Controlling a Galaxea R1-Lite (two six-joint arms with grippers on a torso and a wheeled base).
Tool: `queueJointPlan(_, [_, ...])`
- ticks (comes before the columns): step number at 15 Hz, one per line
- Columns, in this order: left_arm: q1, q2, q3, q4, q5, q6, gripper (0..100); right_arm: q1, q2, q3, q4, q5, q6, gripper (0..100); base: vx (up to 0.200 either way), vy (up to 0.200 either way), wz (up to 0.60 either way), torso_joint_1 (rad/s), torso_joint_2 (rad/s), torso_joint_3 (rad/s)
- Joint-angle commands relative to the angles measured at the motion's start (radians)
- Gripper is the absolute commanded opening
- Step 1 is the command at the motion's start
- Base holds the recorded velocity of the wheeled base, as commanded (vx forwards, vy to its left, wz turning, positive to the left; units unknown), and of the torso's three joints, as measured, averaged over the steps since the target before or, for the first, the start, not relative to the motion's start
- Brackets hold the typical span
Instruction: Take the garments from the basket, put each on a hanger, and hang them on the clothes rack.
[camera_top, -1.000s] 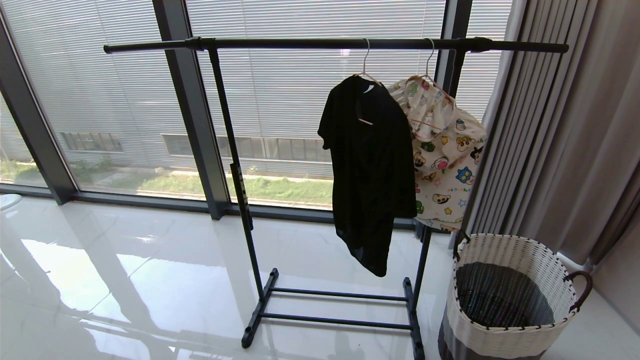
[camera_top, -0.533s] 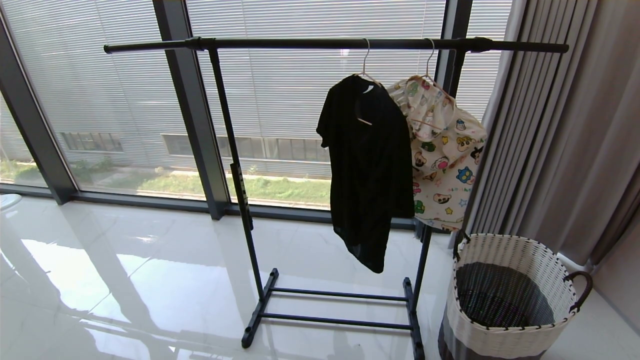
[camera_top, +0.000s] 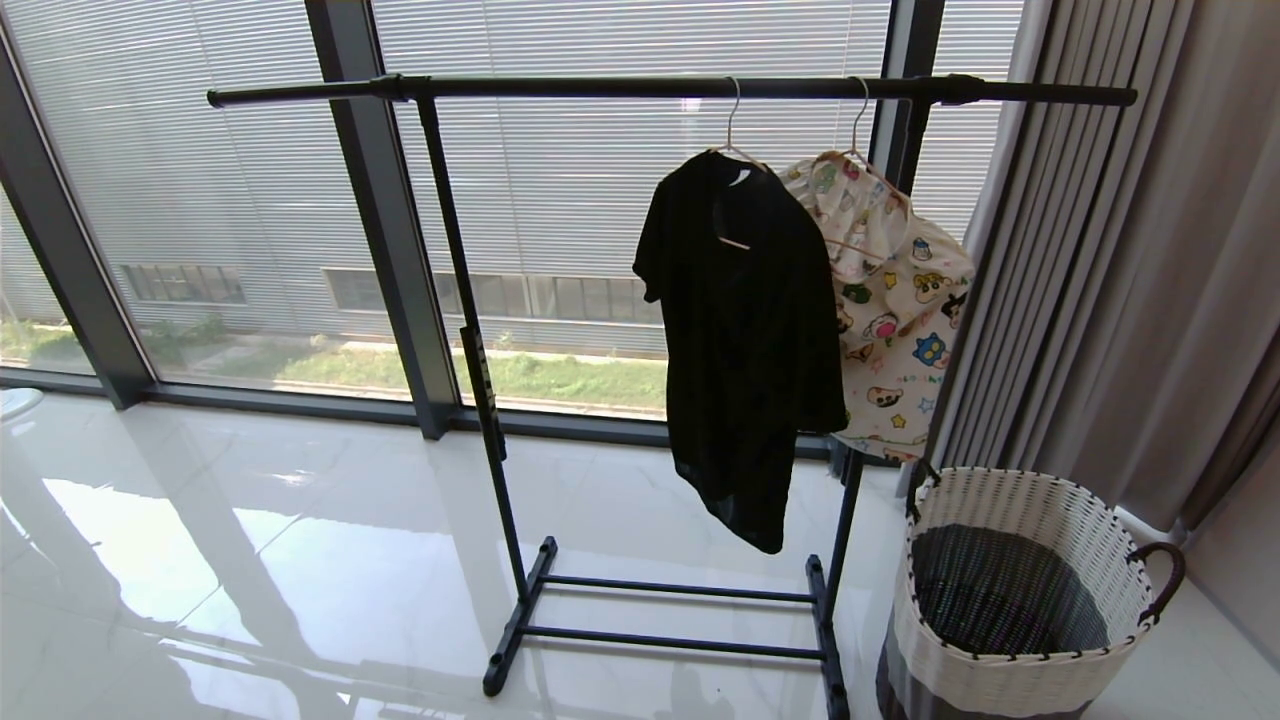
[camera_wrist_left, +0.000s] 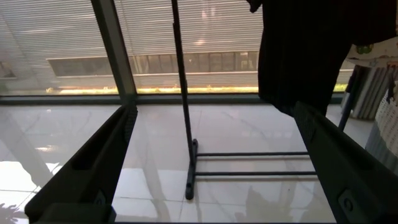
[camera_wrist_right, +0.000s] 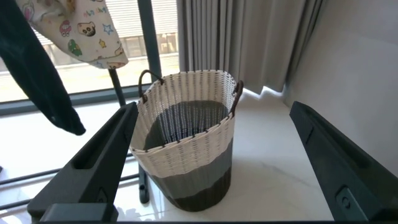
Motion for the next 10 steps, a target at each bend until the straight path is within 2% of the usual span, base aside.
queueJointPlan(1, [0.001, 0.000, 0.000, 0.001, 0.070, -0.077, 100, 0.000, 0.000, 0.000, 0.002, 0.045, -0.005, 100, 0.000, 0.000, 0.00, 0.000, 0.00, 0.000])
queueJointPlan(2, [0.001, 0.000, 0.000, 0.002, 0.064, -0.061, 100, 0.000, 0.000, 0.000, 0.026, 0.154, -0.020, 100, 0.000, 0.000, 0.00, 0.000, 0.00, 0.000])
queueJointPlan(3, [0.001, 0.000, 0.000, 0.013, 0.061, -0.061, 100, 0.000, 0.006, 0.000, 0.052, 0.197, -0.057, 100, 0.000, 0.000, 0.00, 0.000, 0.00, 0.000])
queueJointPlan(10, [0.001, 0.000, 0.000, 0.022, 0.053, -0.066, 100, 0.000, 0.000, 0.000, 0.052, 0.168, -0.033, 100, 0.000, 0.000, 0.00, 0.000, 0.00, 0.000])
